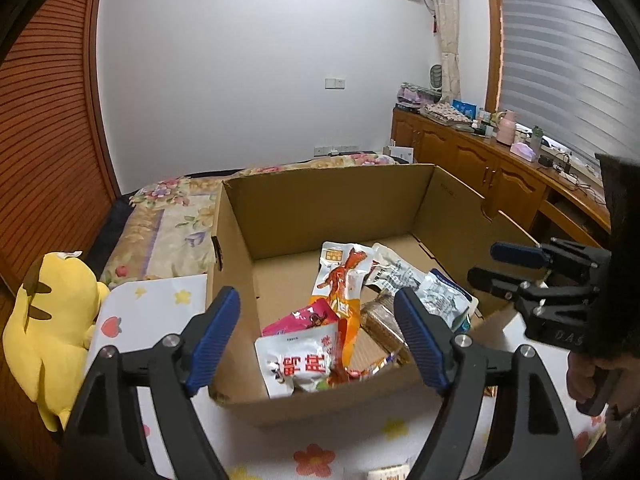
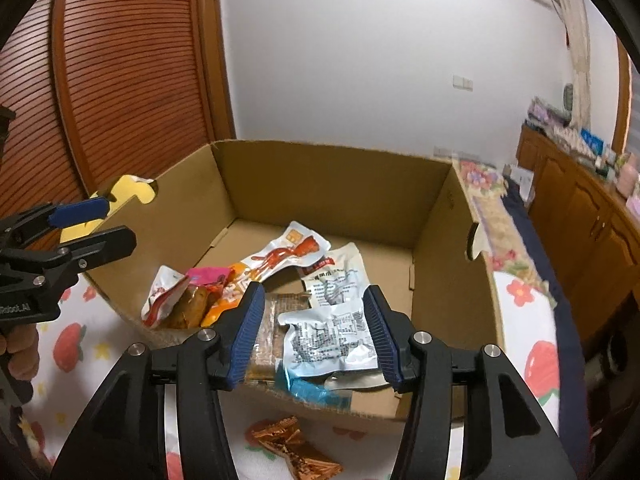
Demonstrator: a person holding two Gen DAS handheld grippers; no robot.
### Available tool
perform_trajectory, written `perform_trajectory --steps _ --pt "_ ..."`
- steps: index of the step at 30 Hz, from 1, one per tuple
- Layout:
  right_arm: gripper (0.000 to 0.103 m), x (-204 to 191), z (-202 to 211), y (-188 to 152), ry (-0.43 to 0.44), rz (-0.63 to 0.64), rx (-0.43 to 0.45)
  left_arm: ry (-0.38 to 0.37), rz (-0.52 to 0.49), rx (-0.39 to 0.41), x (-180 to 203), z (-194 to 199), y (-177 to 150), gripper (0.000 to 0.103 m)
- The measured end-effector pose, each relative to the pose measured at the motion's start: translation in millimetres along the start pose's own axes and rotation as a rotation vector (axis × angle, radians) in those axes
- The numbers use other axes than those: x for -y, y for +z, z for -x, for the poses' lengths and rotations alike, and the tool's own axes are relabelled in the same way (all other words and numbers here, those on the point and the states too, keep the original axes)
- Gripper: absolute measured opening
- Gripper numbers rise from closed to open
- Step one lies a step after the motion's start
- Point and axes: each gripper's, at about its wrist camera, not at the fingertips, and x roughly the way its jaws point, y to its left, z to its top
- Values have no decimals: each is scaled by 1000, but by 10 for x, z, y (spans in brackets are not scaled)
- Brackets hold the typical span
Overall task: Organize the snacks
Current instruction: 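Lower the white pouch and blue candy into the box and open both tools, then move both tools out of the box toward the copper candy and white bar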
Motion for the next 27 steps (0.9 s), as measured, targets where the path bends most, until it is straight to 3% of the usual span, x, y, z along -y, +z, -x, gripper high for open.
perform_trajectory --steps 3,9,12,15,27 --pt "53 -9 143 -31 28 -7 25 -14 7 26 3 106 -69 95" --pt "53 -113 413 -118 57 22 66 -21 7 75 25 284 -105 103" --pt "53 -164 529 -158 78 29 80 -25 5 100 39 360 -120 103" --pt "63 -212 588 -192 84 37 90 -16 2 106 56 403 -154 103" --pt "63 -340 767 -457 116 85 67 -33 -5 83 99 536 -399 103"
